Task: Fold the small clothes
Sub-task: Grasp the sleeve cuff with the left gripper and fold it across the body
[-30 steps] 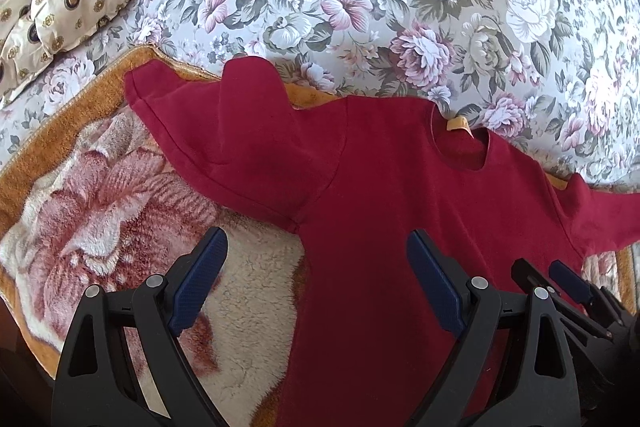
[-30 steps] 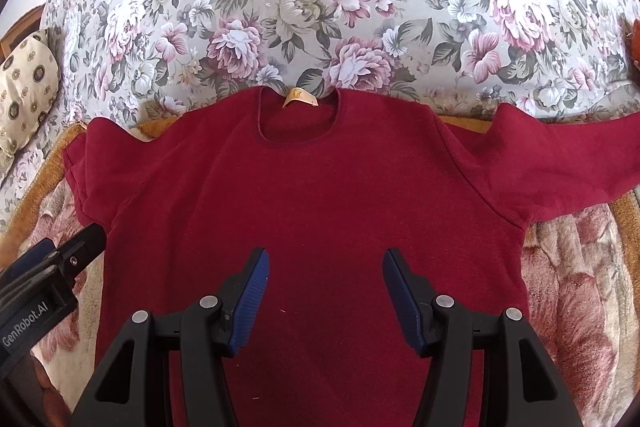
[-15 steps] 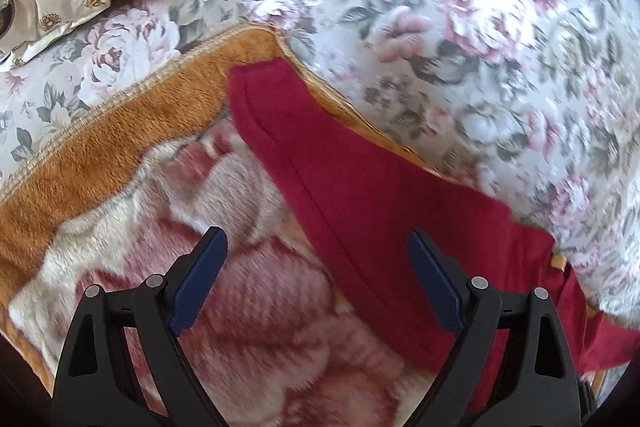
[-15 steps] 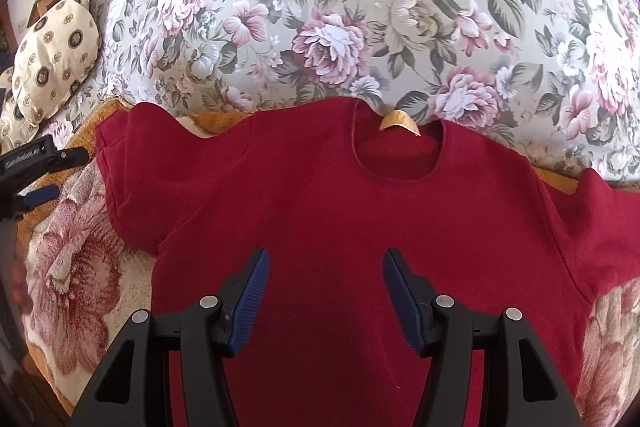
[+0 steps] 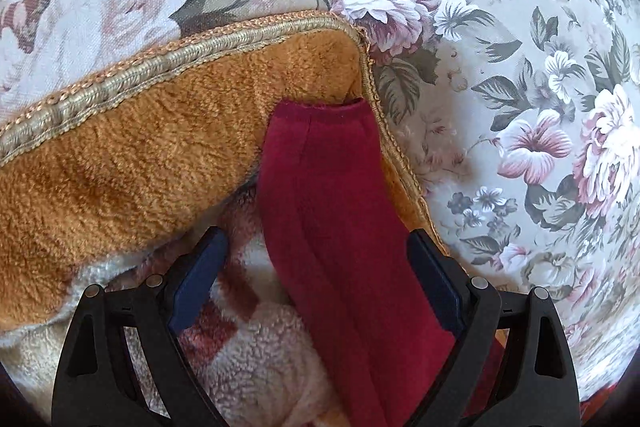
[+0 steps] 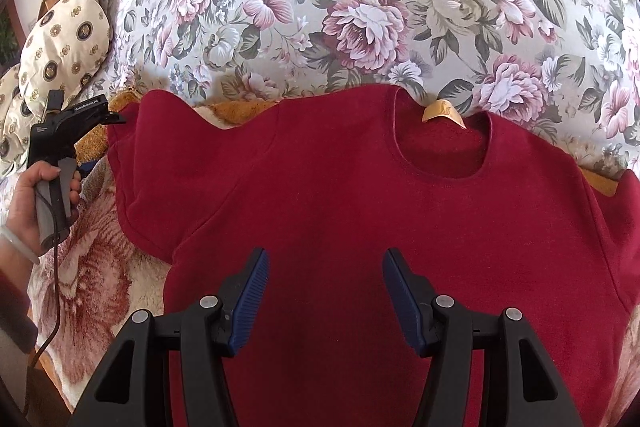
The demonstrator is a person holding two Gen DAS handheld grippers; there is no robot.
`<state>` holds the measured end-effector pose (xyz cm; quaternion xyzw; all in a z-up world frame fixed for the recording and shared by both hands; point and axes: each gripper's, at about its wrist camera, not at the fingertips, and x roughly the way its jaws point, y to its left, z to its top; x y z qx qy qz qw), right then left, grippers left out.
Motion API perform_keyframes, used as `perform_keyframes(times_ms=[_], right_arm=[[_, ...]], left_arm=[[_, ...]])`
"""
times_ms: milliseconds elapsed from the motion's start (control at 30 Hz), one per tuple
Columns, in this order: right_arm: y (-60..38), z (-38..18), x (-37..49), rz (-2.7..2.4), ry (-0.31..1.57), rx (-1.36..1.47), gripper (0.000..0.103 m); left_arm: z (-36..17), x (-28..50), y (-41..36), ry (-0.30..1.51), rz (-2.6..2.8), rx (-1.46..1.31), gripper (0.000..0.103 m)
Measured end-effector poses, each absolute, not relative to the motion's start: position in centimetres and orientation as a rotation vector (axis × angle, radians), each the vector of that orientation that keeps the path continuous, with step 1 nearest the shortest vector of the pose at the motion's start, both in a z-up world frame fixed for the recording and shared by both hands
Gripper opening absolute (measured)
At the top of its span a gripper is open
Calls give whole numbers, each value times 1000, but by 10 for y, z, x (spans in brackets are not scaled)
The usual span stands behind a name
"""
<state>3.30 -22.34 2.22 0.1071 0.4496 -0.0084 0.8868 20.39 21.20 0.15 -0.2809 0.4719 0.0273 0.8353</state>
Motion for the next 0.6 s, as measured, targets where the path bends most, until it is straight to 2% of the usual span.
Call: perform_keyframes(times_ms=[33, 100, 167, 200, 267, 367, 600], right_arm=[[-223, 22, 33, -16, 937, 222, 57], [-224, 22, 33, -18, 937, 224, 57], [-225, 22, 32, -22, 937, 229, 57], [-225, 23, 31, -23, 935, 233, 57], [-227, 26, 29, -25, 933, 236, 57], [-228, 31, 24, -28, 929, 238, 57], [-246, 57, 0, -55, 887, 281, 57]], left_arm=[[1, 206, 211, 992, 51, -593, 91], [-1, 209, 208, 981, 36, -562, 78], [-4, 213, 205, 996, 31, -502, 25], [-6, 213, 205, 999, 3, -518, 17], [-1, 206, 211, 986, -48, -586, 10], [23, 188, 209, 935, -104, -585, 9], [140, 126, 151, 803, -358, -480, 6]])
